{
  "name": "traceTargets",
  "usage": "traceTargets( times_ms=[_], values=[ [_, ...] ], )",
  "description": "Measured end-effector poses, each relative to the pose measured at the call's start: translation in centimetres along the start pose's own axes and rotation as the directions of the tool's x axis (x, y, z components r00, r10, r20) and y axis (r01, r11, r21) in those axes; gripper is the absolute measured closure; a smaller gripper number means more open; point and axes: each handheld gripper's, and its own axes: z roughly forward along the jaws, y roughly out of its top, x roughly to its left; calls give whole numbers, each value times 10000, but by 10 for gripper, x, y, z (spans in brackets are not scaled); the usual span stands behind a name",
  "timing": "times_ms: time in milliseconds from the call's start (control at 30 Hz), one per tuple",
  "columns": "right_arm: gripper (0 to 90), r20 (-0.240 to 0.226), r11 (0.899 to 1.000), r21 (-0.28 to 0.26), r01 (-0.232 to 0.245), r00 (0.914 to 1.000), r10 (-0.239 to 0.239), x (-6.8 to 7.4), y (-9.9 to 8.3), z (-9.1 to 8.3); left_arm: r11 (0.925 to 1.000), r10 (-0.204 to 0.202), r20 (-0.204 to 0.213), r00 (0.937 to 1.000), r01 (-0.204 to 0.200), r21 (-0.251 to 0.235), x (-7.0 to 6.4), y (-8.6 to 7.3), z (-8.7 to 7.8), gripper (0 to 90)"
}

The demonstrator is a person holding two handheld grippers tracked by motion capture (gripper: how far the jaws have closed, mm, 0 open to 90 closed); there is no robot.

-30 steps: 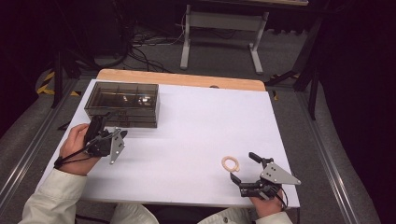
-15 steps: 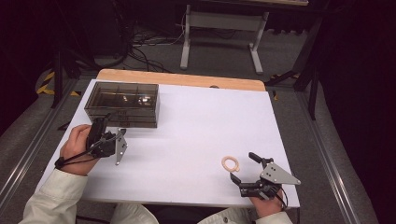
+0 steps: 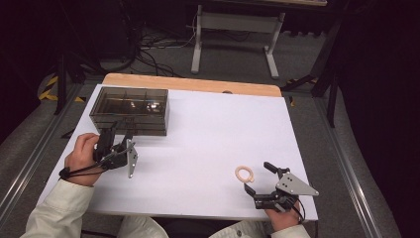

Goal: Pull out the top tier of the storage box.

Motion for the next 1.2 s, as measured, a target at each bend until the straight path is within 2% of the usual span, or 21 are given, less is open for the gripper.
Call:
traceTargets(
  times_ms=[100, 333, 633, 833, 967, 1000, 1200],
  values=[
    [34, 9, 10000, -5, 25, 10000, -25, 0, 0, 0, 9998, 202, -338, 9992, -199, 95, -4, 0, 1, 406],
    [34, 23, 10000, 6, 2, 10000, -2, 0, 0, 0, 9987, 497, -525, 9974, -492, 111, -9, 2, 3, 426],
    [35, 17, 10000, 3, 43, 10000, -43, 0, 0, 0, 9957, 863, -591, 9945, -842, 379, -15, 8, 10, 490],
    [35, -6, 10000, 1, 55, 10000, -55, 0, 0, 0, 9916, 1111, -579, 9921, -1067, 737, -20, 9, 18, 525],
    [35, -10, 10000, 6, 68, 10000, -68, 0, 0, -1, 9917, 1034, -535, 9932, -988, 827, -21, 9, 22, 567],
    [35, -16, 10000, 17, 72, 10000, -72, 0, 0, -1, 9899, 1159, -525, 9919, -1110, 887, -21, 10, 23, 575],
    [35, -27, 10000, -4, 72, 10000, -72, 0, 0, -1, 9881, 1252, -421, 9912, -1208, 951, -23, 9, 30, 600]
  ],
)
